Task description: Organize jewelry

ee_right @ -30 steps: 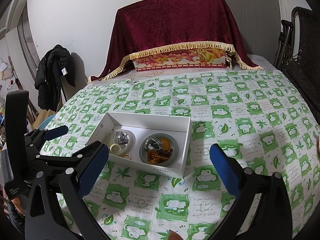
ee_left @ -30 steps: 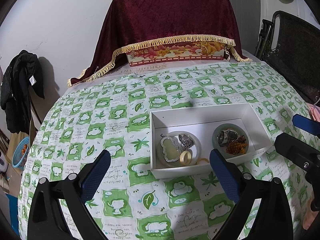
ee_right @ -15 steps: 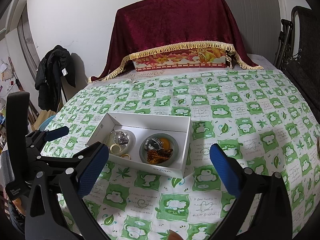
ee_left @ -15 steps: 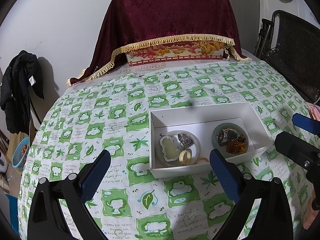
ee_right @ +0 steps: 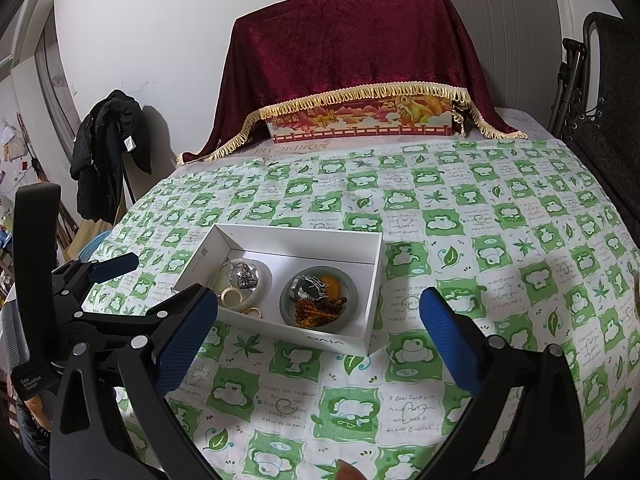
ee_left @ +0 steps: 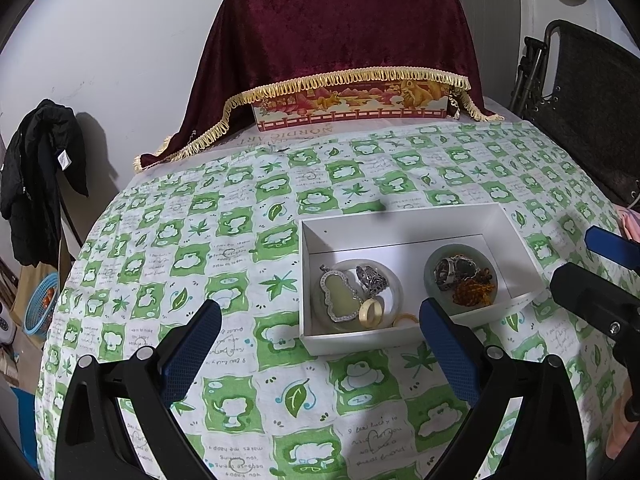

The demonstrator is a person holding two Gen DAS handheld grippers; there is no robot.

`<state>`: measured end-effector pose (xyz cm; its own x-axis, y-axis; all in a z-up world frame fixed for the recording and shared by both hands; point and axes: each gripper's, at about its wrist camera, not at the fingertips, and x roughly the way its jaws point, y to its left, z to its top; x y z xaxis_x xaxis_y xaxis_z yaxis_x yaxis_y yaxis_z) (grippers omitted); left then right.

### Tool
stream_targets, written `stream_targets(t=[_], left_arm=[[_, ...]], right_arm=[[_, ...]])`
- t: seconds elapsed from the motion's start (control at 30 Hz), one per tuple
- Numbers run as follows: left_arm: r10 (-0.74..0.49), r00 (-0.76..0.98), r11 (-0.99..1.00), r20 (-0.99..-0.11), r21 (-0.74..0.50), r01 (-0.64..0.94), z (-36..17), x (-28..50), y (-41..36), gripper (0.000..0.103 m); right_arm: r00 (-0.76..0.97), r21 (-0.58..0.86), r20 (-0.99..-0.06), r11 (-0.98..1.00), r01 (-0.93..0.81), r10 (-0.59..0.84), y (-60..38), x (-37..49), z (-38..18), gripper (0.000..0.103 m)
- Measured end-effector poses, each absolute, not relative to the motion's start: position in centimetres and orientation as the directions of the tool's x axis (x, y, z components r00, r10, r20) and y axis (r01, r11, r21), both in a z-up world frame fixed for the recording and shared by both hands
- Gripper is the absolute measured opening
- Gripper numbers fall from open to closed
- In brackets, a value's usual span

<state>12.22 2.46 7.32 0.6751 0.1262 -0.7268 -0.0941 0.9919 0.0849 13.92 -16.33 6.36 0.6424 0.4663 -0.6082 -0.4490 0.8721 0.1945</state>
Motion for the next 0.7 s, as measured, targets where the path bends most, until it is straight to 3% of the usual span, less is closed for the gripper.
stream_targets(t=[0.7], left_arm=[[0.134, 0.709, 0.991, -0.693, 0.092, -0.098, 8.2, 11.5, 2.1, 0.099]], right_arm=[[0.644, 0.2, -0.606, 0.873, -0.445, 0.467, -16.3, 13.9, 6.5, 0.098]])
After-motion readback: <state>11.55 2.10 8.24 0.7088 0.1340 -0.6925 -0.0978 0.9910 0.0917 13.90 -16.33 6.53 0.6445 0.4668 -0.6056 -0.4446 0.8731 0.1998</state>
